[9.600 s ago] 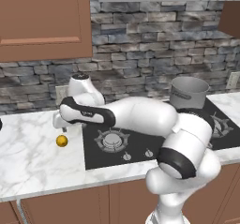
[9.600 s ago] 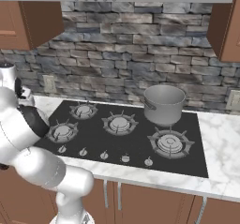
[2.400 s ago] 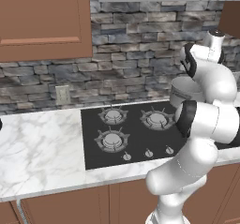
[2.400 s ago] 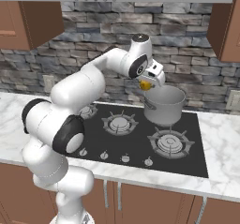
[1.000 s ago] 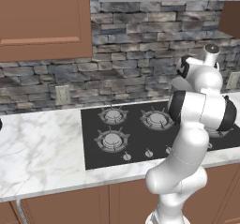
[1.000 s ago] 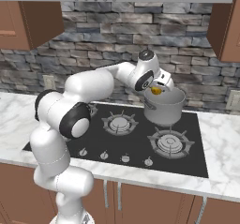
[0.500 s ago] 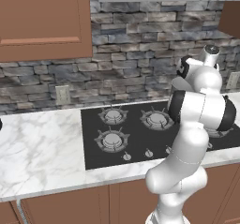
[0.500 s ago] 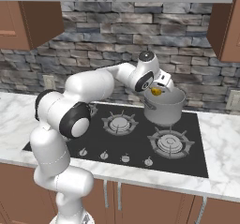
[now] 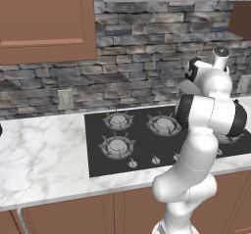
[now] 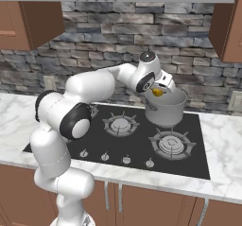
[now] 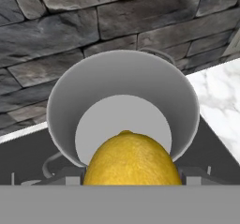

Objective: Turn on the burner for the pot on the stove. Wait thirty seconds for the pot to heat up. Then add the lemon to the pot.

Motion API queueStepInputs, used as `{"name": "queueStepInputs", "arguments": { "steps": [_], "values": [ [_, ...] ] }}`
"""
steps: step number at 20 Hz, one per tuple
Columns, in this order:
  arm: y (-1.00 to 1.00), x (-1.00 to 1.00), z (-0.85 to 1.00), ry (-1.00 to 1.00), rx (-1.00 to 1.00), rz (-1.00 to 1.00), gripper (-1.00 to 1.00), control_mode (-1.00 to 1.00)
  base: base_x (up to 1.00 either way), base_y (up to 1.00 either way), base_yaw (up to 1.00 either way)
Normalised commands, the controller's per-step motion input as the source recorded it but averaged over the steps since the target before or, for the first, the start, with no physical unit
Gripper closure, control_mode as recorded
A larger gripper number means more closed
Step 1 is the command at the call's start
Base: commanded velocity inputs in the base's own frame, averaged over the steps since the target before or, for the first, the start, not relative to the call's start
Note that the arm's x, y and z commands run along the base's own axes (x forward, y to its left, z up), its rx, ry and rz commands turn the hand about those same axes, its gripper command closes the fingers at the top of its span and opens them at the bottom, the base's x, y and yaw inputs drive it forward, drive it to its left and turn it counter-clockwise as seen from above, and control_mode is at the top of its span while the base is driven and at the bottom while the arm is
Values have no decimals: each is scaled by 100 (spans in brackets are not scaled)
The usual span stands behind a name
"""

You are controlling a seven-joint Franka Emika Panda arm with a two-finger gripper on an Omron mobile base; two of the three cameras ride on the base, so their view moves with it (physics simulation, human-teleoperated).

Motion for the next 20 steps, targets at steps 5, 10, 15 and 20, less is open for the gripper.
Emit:
{"name": "queueStepInputs", "arguments": {
  "steps": [5, 10, 15, 20],
  "values": [
    [0, 0, 0, 0, 0, 0, 100, -100, 0, 0, 0],
    [0, 0, 0, 0, 0, 0, 100, -100, 0, 0, 0],
    [0, 0, 0, 0, 0, 0, 100, -100, 0, 0, 0],
    [0, 0, 0, 0, 0, 0, 100, -100, 0, 0, 0]
  ]
}}
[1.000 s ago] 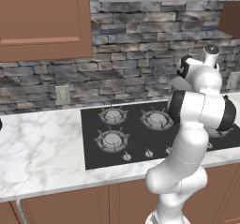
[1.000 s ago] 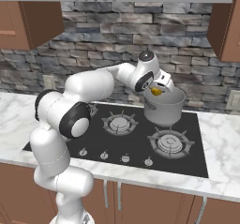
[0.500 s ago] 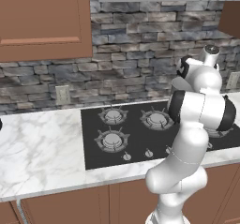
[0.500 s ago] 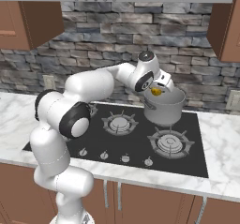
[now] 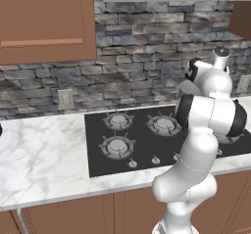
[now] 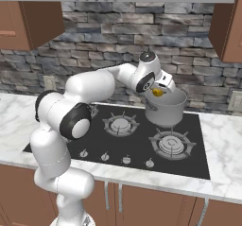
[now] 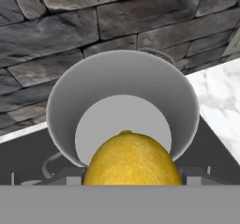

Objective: Turn on the burner for the pot on the stove. Wait thirty seconds for the pot to heat up. Then add the lemon to the pot.

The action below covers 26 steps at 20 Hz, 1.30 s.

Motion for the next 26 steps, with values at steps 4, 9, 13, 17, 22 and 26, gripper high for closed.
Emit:
{"name": "queueStepInputs", "arguments": {
  "steps": [4, 9, 13, 17, 22, 26],
  "values": [
    [0, 0, 0, 0, 0, 0, 100, -100, 0, 0, 0],
    [0, 0, 0, 0, 0, 0, 100, -100, 0, 0, 0],
    [0, 0, 0, 0, 0, 0, 100, -100, 0, 0, 0],
    [0, 0, 0, 0, 0, 0, 100, -100, 0, 0, 0],
    [0, 0, 0, 0, 0, 0, 100, -100, 0, 0, 0],
    [0, 0, 0, 0, 0, 0, 100, -100, 0, 0, 0]
  ]
}}
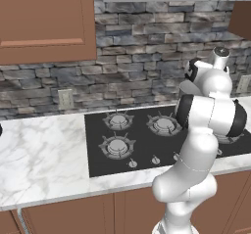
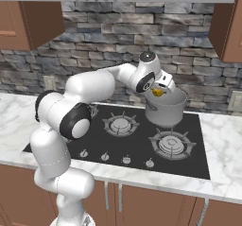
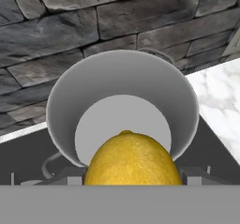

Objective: Turn on the burner for the pot on the stove. Wait thirty seconds for the pot to heat up. Then add the lemon to the pot.

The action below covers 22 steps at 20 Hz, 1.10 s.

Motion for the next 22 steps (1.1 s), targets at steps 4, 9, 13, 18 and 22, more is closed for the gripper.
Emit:
{"name": "queueStepInputs", "arguments": {
  "steps": [4, 9, 13, 18, 22],
  "values": [
    [0, 0, 0, 0, 0, 0, 100, -100, 0, 0, 0],
    [0, 0, 0, 0, 0, 0, 100, -100, 0, 0, 0],
    [0, 0, 0, 0, 0, 0, 100, -100, 0, 0, 0],
    [0, 0, 0, 0, 0, 0, 100, -100, 0, 0, 0],
    [0, 0, 0, 0, 0, 0, 100, -100, 0, 0, 0]
  ]
}}
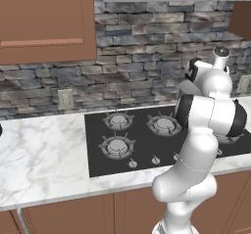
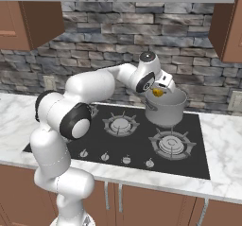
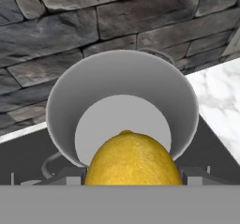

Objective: Turn on the burner for the pot on the stove. Wait thirty seconds for the pot to heat up. Then add the lemon to the pot.

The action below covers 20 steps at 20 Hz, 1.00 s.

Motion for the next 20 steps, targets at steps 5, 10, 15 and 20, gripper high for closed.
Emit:
{"name": "queueStepInputs", "arguments": {
  "steps": [5, 10, 15, 20],
  "values": [
    [0, 0, 0, 0, 0, 0, 100, -100, 0, 0, 0],
    [0, 0, 0, 0, 0, 0, 100, -100, 0, 0, 0],
    [0, 0, 0, 0, 0, 0, 100, -100, 0, 0, 0],
    [0, 0, 0, 0, 0, 0, 100, -100, 0, 0, 0]
  ]
}}
